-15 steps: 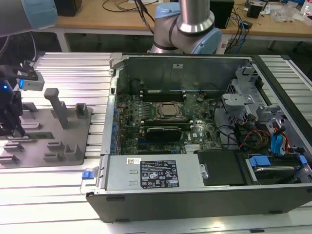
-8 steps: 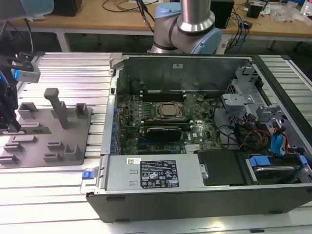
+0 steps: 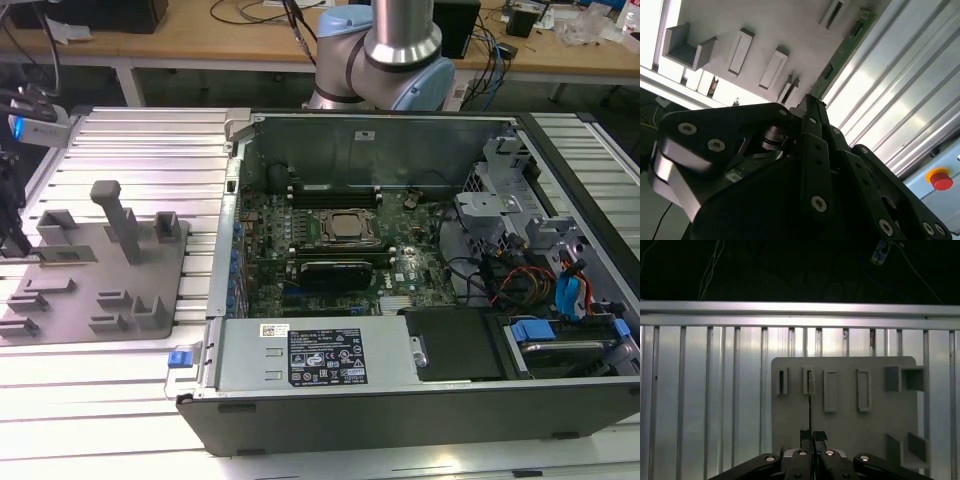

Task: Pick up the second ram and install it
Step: 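Pick up the second ram and move it above second insertion slot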

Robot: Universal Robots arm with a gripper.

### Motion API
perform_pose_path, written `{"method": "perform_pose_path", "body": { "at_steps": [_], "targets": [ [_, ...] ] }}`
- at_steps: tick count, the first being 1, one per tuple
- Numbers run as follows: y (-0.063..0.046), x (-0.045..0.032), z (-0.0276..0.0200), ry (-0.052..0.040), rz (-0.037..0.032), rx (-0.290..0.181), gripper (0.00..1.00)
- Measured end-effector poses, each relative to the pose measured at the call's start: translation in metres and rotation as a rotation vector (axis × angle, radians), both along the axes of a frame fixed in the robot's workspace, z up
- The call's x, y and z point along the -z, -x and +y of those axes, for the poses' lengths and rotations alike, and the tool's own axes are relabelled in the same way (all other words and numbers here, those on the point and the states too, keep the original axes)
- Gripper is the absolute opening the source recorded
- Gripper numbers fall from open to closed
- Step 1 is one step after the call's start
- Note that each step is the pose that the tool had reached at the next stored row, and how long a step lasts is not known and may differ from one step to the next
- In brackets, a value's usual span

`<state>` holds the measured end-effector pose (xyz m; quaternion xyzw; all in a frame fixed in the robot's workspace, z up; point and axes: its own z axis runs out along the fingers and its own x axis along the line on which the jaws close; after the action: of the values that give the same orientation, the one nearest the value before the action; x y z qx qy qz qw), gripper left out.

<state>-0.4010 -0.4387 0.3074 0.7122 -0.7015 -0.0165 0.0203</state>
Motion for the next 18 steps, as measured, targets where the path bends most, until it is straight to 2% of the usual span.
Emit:
{"method": "perform_pose_path", "body": {
  "at_steps": [5,18],
  "targets": [
    [0.0,-0.0157,0.0005,0.0001,0.0001,0.0,0.09],
    [0.0,-0.0412,0.0026,0.0009,0.0001,0.0,0.09]
  ]
}}
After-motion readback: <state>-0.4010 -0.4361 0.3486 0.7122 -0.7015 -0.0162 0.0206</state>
